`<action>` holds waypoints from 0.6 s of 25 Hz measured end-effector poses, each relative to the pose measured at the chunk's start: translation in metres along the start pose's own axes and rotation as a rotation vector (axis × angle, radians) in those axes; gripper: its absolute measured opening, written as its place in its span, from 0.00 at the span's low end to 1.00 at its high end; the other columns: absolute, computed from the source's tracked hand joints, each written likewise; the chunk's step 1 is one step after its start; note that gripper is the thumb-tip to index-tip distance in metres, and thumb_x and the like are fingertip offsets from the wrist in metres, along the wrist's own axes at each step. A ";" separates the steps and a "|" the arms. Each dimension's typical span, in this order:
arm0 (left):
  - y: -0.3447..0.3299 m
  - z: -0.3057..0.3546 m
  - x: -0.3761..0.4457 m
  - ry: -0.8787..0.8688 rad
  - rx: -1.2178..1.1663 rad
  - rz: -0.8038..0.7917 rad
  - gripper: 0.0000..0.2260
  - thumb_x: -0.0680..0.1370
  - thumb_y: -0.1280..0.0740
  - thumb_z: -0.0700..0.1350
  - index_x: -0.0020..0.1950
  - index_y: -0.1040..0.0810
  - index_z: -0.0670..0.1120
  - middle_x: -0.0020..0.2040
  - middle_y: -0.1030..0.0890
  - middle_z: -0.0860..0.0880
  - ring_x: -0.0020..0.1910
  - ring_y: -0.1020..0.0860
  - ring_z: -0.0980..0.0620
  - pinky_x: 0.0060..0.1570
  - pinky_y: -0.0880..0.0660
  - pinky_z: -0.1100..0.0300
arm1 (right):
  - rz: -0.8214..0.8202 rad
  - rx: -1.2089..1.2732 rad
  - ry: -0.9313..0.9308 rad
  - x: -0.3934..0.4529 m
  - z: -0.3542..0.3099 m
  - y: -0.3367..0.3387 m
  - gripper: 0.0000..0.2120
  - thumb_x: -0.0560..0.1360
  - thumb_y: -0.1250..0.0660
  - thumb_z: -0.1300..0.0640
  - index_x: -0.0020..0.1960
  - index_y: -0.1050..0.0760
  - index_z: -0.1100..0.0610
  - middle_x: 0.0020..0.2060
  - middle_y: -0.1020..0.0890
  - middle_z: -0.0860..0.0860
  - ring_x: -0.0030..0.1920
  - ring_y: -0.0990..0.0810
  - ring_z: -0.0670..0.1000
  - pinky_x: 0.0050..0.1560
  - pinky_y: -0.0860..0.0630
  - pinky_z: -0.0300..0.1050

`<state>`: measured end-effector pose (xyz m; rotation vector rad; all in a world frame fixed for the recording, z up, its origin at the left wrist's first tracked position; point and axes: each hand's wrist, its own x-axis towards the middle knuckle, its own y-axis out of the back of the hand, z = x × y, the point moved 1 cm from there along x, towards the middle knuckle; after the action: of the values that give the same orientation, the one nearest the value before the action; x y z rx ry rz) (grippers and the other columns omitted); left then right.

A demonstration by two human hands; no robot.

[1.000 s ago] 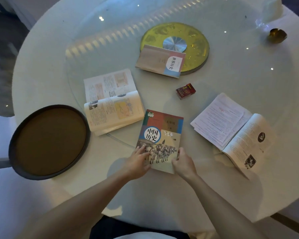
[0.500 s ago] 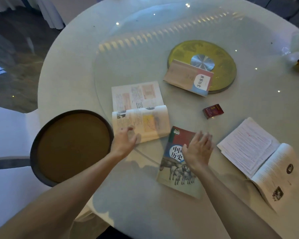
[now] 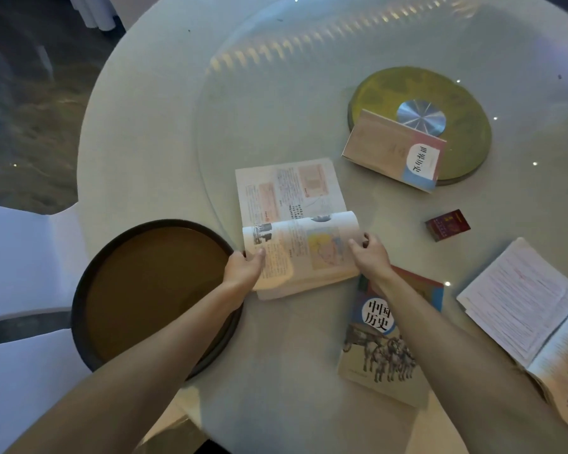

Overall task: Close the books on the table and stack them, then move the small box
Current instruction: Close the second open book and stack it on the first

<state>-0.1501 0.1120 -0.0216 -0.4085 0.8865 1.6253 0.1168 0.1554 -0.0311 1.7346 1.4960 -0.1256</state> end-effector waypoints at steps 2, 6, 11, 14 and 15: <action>0.001 -0.006 0.007 -0.002 -0.004 -0.020 0.18 0.83 0.37 0.52 0.60 0.20 0.39 0.54 0.16 0.45 0.45 0.19 0.53 0.35 0.27 0.64 | 0.019 -0.078 0.007 0.003 0.002 -0.001 0.18 0.79 0.33 0.47 0.63 0.19 0.56 0.57 0.15 0.53 0.59 0.17 0.58 0.60 0.19 0.57; 0.013 -0.010 0.008 -0.027 -0.002 -0.027 0.13 0.82 0.35 0.50 0.55 0.20 0.40 0.50 0.15 0.45 0.41 0.18 0.54 0.33 0.25 0.64 | 0.023 -0.028 -0.040 -0.004 0.004 0.007 0.15 0.78 0.30 0.50 0.50 0.18 0.63 0.44 0.15 0.55 0.46 0.16 0.58 0.46 0.20 0.54; 0.043 -0.004 0.004 0.041 -0.153 -0.168 0.08 0.79 0.29 0.42 0.55 0.20 0.39 0.49 0.13 0.45 0.41 0.12 0.52 0.34 0.18 0.60 | -0.144 0.191 -0.168 -0.012 0.007 0.026 0.13 0.76 0.26 0.60 0.58 0.20 0.63 0.51 0.12 0.58 0.50 0.12 0.60 0.54 0.16 0.63; 0.051 0.011 0.011 0.081 -0.255 -0.203 0.09 0.78 0.29 0.42 0.54 0.19 0.38 0.52 0.13 0.42 0.45 0.13 0.48 0.38 0.18 0.57 | -0.146 0.366 -0.148 -0.011 -0.014 0.030 0.08 0.77 0.29 0.64 0.55 0.23 0.62 0.46 0.17 0.58 0.42 0.17 0.57 0.41 0.20 0.52; 0.051 0.018 0.014 0.093 -0.296 -0.209 0.09 0.78 0.29 0.43 0.54 0.18 0.39 0.52 0.13 0.42 0.45 0.14 0.48 0.40 0.19 0.56 | -0.143 0.412 -0.135 -0.010 -0.025 0.030 0.05 0.78 0.31 0.64 0.53 0.24 0.61 0.43 0.19 0.57 0.38 0.19 0.55 0.37 0.22 0.49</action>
<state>-0.1985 0.1330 -0.0025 -0.7629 0.6471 1.5548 0.1294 0.1644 0.0063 1.8883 1.5693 -0.6529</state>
